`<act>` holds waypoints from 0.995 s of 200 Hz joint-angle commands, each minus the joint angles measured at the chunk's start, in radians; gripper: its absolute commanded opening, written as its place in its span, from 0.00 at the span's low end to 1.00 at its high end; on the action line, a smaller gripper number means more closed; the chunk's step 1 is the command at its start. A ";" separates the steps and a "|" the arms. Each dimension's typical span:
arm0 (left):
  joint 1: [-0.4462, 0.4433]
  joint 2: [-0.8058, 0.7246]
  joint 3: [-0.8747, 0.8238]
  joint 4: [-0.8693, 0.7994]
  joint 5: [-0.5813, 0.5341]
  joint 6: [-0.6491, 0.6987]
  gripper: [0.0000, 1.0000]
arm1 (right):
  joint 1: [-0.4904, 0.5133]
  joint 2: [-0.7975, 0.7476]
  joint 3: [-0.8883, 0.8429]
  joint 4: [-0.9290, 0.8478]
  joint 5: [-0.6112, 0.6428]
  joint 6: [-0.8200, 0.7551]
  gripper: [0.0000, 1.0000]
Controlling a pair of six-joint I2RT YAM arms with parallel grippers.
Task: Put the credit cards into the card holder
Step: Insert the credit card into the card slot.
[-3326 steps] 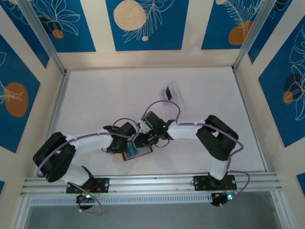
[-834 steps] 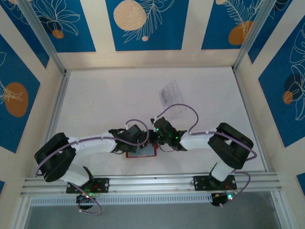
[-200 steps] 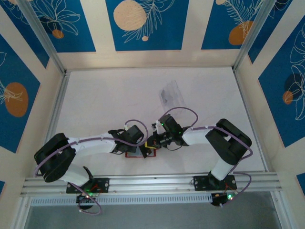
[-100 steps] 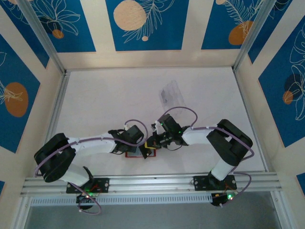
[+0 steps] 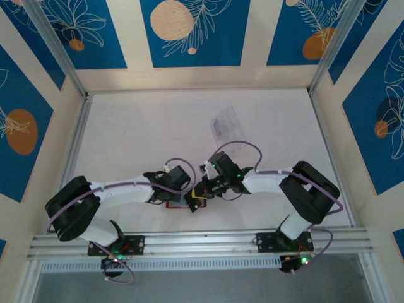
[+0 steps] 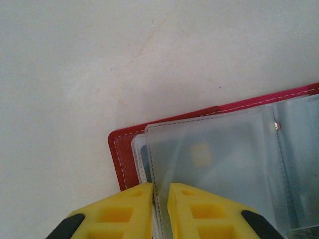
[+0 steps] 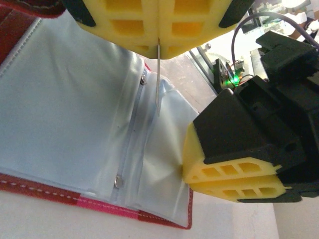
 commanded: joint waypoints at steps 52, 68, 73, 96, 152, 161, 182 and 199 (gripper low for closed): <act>-0.020 0.042 -0.037 -0.014 0.048 -0.010 0.16 | 0.019 0.056 0.000 0.033 -0.035 -0.005 0.00; -0.020 0.043 -0.036 -0.015 0.048 -0.010 0.16 | 0.018 0.059 -0.001 0.049 -0.046 0.002 0.00; -0.020 0.043 -0.036 -0.014 0.048 -0.010 0.16 | 0.020 0.058 -0.001 0.053 -0.050 0.005 0.00; -0.021 0.045 -0.036 -0.013 0.048 -0.010 0.16 | 0.019 0.046 0.002 0.049 -0.050 0.004 0.00; -0.022 0.049 -0.038 -0.007 0.051 -0.011 0.16 | 0.017 0.019 0.025 0.000 -0.041 -0.017 0.00; -0.022 0.050 -0.038 -0.007 0.051 -0.010 0.16 | 0.016 0.019 0.029 -0.011 -0.036 -0.019 0.00; -0.023 0.046 -0.039 -0.007 0.050 -0.012 0.16 | 0.013 0.008 0.030 -0.038 -0.012 -0.027 0.00; -0.023 0.048 -0.040 -0.005 0.051 -0.012 0.16 | 0.019 -0.009 0.030 -0.069 0.024 -0.039 0.00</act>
